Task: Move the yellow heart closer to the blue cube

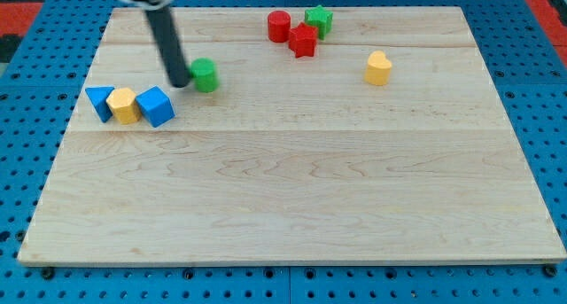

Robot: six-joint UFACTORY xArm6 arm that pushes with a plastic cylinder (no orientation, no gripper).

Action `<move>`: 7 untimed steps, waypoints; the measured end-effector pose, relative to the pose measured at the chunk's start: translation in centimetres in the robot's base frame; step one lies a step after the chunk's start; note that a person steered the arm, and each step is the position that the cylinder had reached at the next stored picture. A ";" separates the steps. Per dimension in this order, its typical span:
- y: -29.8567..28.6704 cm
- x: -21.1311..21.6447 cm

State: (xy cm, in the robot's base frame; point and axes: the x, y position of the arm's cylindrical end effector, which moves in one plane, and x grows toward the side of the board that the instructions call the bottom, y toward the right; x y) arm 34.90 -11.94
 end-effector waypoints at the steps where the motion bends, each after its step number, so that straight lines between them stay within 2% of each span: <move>1: 5.3 -3.1; 2: 10.6 -3.6; 3: 12.3 1.0; 4: 16.0 0.0; 5: 18.8 -3.3; 6: 28.3 -5.3; 7: 32.0 -3.1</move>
State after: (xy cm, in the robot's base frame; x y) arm 31.78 20.02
